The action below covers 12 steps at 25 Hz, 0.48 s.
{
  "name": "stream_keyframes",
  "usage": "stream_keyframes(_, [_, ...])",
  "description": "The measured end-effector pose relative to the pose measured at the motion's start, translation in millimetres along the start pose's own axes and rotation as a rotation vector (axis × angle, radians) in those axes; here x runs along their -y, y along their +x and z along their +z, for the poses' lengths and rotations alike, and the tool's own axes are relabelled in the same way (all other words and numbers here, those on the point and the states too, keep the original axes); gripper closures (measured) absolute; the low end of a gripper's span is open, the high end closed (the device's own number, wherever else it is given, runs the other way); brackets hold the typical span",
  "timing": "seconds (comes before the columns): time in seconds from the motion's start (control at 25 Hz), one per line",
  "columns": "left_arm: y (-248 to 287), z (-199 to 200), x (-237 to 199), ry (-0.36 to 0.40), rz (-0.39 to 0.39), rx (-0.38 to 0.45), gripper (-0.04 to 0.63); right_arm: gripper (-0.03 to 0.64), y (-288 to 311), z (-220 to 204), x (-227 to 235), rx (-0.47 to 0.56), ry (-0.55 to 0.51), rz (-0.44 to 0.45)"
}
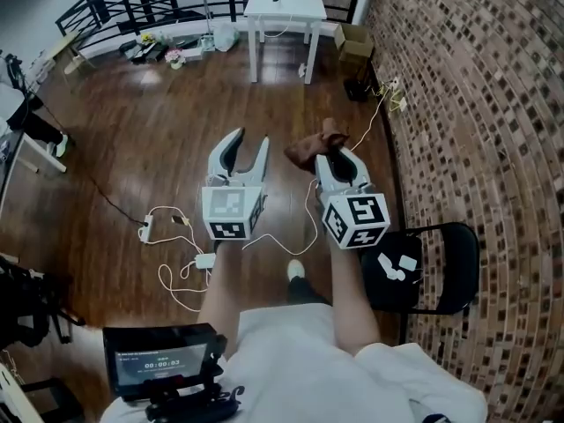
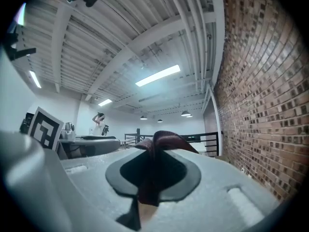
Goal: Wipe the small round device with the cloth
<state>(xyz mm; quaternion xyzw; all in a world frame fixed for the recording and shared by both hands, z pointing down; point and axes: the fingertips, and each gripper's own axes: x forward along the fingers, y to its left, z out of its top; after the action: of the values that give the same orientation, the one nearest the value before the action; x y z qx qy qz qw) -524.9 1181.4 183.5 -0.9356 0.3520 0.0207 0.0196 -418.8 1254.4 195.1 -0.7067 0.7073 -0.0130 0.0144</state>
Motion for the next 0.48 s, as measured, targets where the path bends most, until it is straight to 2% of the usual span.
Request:
stream_keyframes(0.2, [93.7, 5.0, -8.6, 0.009, 0.047, 0.008, 0.396, 0.58, 76.1, 31.4, 78.1, 0.048, -0.007, 0.033])
stream_keyframes(0.32, [130.8, 8.6, -9.4, 0.013, 0.086, 0.018, 0.413, 0.58, 109.2, 45.6, 120.3, 0.076, 0.002, 0.045])
stream_keyframes(0.48, [167.9, -10.8, -26.0, 0.03, 0.115, -0.031, 0.42, 0.58, 156.9, 23.1, 133.7, 0.012, 0.039, 0.102])
